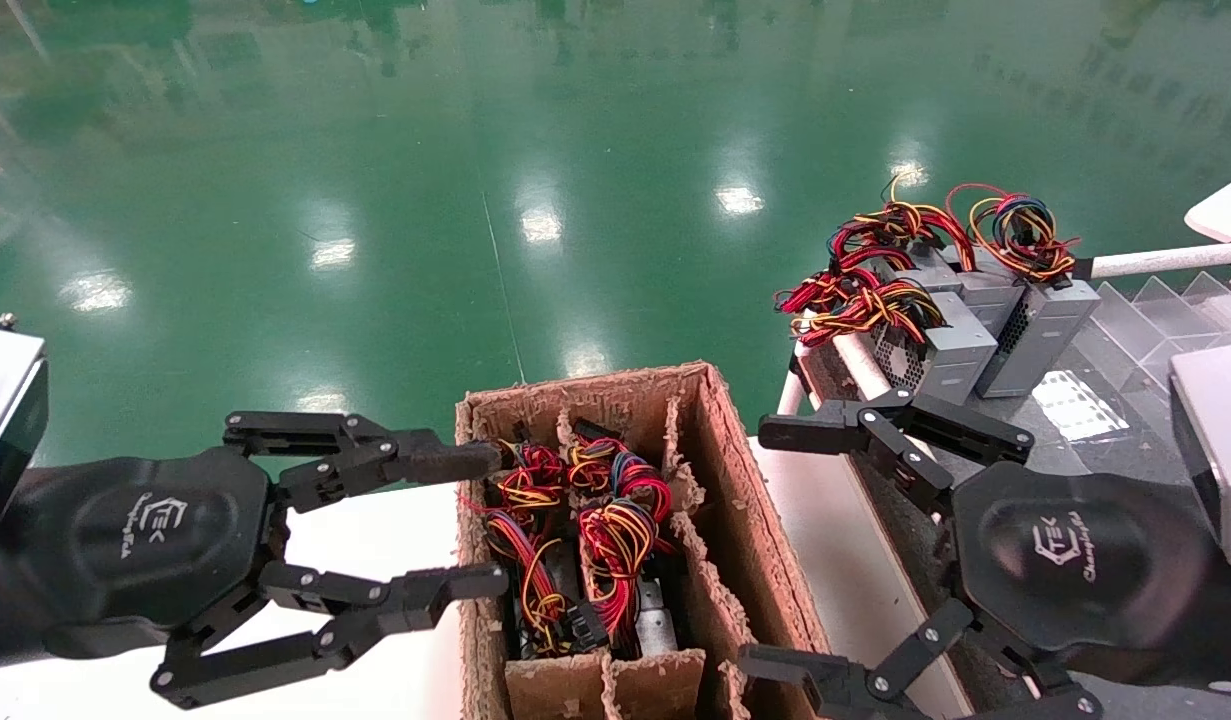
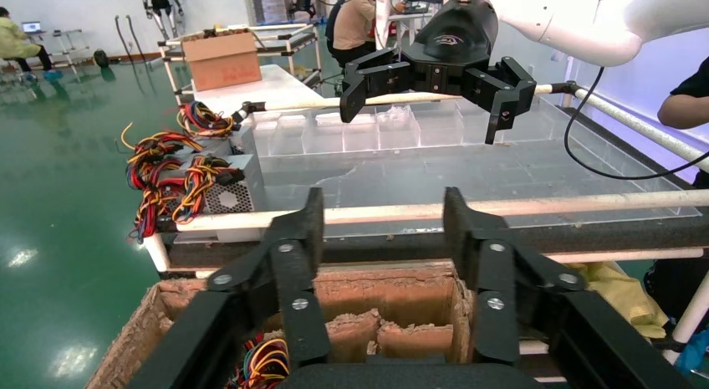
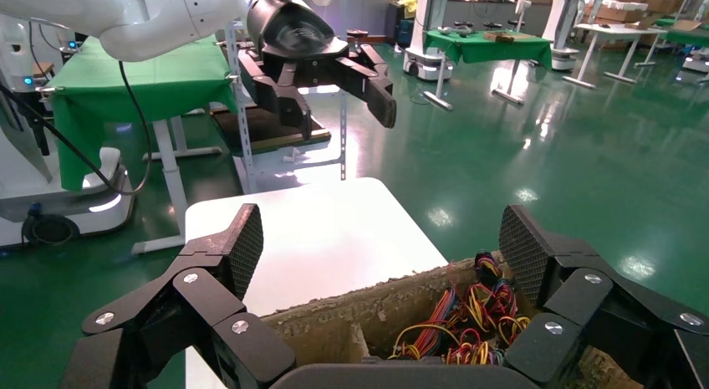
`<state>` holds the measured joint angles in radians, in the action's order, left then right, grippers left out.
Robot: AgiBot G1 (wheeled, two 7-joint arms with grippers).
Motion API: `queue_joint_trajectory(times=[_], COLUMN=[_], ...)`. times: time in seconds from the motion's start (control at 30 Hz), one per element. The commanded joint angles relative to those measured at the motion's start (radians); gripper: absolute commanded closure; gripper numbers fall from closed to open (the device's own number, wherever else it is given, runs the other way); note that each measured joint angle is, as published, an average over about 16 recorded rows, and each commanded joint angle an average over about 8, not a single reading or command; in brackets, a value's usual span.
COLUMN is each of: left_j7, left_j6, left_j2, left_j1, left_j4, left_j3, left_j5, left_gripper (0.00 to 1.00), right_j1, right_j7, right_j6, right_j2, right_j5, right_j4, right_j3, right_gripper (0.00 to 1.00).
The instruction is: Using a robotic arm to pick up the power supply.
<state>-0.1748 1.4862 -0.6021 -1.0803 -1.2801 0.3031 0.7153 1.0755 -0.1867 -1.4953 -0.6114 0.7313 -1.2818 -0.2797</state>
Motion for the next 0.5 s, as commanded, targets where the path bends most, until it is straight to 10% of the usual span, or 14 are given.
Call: queue_joint_trajectory(times=[0.03, 0.5], left_j7=[0.0, 0.0], left_j6=[0.0, 0.0], left_j2=[0.0, 0.0], left_j1=[0.0, 0.0], left_j4=[0.0, 0.0], left_j3=[0.0, 0.0], left_j5=[0.0, 0.0], left_gripper=[1.0, 1.0], right_j1=[0.0, 0.0], right_j7=[0.0, 0.0], right_j6=[0.0, 0.0], right_j2=[0.0, 0.0], right_j5=[0.0, 0.0], right_j4=[0.0, 0.0], right_j3=[0.0, 0.0], right_gripper=[0.0, 0.0])
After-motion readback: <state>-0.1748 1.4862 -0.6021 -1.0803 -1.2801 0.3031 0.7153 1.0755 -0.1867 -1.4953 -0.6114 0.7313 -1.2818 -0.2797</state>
